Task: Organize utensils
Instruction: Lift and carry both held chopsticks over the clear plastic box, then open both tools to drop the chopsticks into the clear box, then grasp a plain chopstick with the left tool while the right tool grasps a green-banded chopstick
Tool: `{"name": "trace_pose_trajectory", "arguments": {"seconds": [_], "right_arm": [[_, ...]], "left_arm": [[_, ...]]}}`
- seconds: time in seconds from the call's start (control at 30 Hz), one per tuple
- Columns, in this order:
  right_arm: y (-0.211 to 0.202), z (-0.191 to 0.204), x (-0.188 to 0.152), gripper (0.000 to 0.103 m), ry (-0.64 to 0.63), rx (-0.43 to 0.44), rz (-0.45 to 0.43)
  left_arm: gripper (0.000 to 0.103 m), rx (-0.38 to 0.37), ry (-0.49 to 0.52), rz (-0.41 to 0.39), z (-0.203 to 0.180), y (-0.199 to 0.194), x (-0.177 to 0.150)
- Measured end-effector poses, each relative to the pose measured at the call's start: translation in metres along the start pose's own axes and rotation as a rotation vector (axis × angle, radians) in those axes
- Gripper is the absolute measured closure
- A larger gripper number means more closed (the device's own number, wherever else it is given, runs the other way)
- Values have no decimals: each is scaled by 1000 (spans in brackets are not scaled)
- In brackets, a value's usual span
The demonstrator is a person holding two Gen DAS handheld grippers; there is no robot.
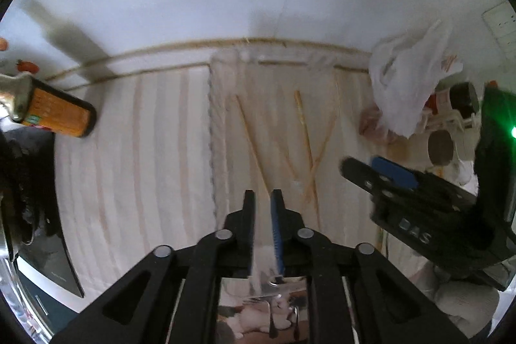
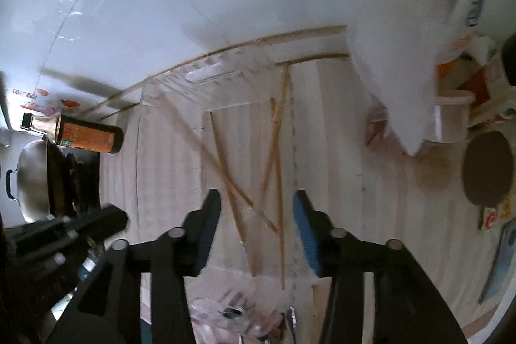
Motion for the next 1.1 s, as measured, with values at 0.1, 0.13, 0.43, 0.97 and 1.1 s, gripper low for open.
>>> {"name": "trace_pose_trajectory", "arguments": {"seconds": [0.1, 0.13, 0.43, 0.97, 1.1], "right_arm": [[-12, -10, -10, 52, 12, -12, -31], [-15, -14, -14, 52, 12, -19, -42], [-39, -58, -75, 45, 59, -76, -162], [74, -97, -209, 77, 143, -95, 74], [73, -112, -214, 82, 190, -107, 55]], "left_arm": [[49, 39, -22, -97, 10, -16, -8], [40, 56, -26, -137, 13, -22, -12], [0, 177, -81, -354, 42, -33, -52], [17, 215, -55, -1, 28, 128, -186], [17, 220, -20, 10, 12, 136, -189]]}}
Point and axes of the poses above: each gripper's, at about its wrist camera, not at the fingertips, and y roughly the way its jaws point, z to its left, x to its top, the point moved 8 cm from there along y, roughly the way its jaws point, and after that the axes turned 11 degrees about z, right-handed, at the moved point
